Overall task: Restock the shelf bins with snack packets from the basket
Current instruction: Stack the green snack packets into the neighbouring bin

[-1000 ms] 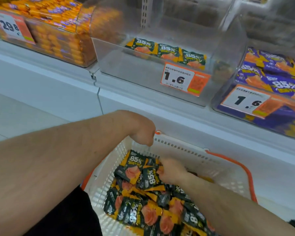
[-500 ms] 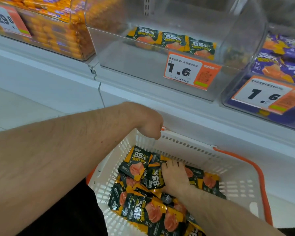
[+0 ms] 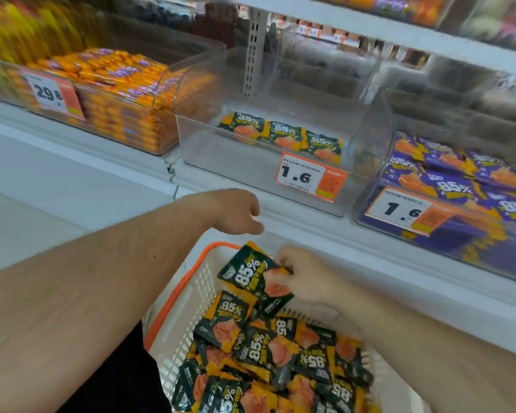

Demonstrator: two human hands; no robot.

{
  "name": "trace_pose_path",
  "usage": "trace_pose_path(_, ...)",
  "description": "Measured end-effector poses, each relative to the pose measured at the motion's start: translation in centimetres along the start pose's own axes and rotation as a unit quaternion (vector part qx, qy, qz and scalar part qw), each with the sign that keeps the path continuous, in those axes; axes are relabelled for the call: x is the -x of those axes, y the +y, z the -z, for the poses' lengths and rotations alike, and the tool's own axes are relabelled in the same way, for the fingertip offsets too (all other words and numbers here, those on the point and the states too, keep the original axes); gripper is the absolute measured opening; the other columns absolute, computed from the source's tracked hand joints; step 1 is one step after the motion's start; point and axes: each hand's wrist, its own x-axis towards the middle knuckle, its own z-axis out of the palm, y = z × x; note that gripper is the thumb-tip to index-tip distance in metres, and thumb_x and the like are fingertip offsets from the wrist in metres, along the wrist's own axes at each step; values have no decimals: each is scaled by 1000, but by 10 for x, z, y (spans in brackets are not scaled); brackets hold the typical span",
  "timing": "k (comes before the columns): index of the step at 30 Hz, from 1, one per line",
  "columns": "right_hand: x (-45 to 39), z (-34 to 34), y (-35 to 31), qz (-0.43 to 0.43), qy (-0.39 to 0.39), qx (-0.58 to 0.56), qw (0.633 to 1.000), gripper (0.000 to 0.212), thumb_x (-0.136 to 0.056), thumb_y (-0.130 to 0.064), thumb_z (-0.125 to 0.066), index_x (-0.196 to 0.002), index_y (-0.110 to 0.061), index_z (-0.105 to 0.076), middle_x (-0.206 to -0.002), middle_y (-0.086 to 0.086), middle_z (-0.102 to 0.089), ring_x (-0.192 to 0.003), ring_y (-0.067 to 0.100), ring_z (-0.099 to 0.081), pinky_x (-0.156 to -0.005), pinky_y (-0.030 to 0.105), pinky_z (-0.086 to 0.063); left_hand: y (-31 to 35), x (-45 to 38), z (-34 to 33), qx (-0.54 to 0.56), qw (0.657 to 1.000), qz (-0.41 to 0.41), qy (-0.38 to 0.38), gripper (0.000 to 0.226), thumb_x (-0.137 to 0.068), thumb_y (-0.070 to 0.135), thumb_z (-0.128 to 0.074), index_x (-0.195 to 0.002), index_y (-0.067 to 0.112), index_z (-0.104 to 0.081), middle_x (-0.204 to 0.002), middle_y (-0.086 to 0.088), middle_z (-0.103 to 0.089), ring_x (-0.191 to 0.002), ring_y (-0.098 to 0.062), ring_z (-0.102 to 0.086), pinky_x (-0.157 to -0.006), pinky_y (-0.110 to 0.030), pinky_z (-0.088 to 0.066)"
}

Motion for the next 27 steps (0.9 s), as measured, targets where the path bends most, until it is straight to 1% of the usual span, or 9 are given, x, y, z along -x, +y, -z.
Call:
trace_pose_path(3,4,34,-31,39,78,-109,990,20,-91,-20,-68,-84,-15,-50,-81,7,-73,-79,25,-72,-75,45,-59,-5,10,20,256,949,9,185,32,-90,45,-62,-107,18,-60,-101,-3,-68,-88,-23,-67,-67,-31,-52)
trace_pose_path(5,9,51,-51,75,132,-146,978,19,-92,-11,-66,-85,-16,-49,-67,-11,-69,-65,3,-66,-63,22,-54,-3,18,33,380,888,3,260,22,-94,41,-58,-94,19,-59,-93,-5,-68,-72,-19,-66,-57,-27,-52)
trace_pose_path(7,16,62,-72,107,201,-149,962,27,-91,-9,-66,-89,-26,-46,-64,-18,-64,-60,-4,-60,-59,14,-45,1,28,43,472,823,-7,316,18,-98,37,-51,-93,21,-56,-93,-6,-67,-67,-17,-63,-57,-26,-50)
trace_pose_path(10,23,75,-95,161,302,-112,933,41,-90,-8,-66,-92,-40,-40,-80,-11,-64,-81,5,-65,-75,28,-50,-8,29,53,519,752,3,407,6,-96,30,-50,-91,27,-53,-98,-3,-67,-76,-19,-64,-67,-35,-51)
trace_pose_path(12,21,89,-113,193,341,-73,917,36,-90,-13,-65,-87,-42,-44,-86,-7,-65,-84,13,-63,-78,30,-50,-21,25,57,445,769,29,458,7,-90,26,-56,-97,27,-57,-103,1,-66,-91,-20,-63,-81,-39,-51)
trace_pose_path(15,0,115,-140,172,390,-51,903,29,-89,-9,-64,-78,-34,-53,-96,-4,-64,-83,10,-56,-66,4,-38,-35,18,56,275,830,49,482,36,-85,9,-56,-120,14,-61,-120,-6,-61,-111,-25,-55,-97,-38,-44)
trace_pose_path(18,-37,137,-151,79,402,-108,906,23,-90,-2,-56,-98,-22,-63,-113,3,-61,-94,17,-55,-64,14,-40,-41,10,51,172,851,28,496,48,-79,-1,-58,-127,6,-60,-132,-11,-55,-124,-27,-48,-104,-34,-36)
trace_pose_path(22,-76,152,-151,-33,248,-245,937,17,-93,-1,-53,-107,-3,-62,-99,12,-68,-80,22,-68,-62,27,-58,-48,0,44,107,867,24,487,55,-72,-6,-61,-125,5,-63,-137,-13,-54,-132,-32,-43,-107,-38,-33)
trace_pose_path(27,-112,144,-145,-96,148,-145,974,15,-88,7,-60,-82,-6,-57,-65,6,-66,-39,8,-59,-38,20,-47,-54,-2,46,106,873,13,476,53,-70,-9,-57,-118,9,-68,-127,-8,-62,-131,-30,-43,-109,-33,-28)
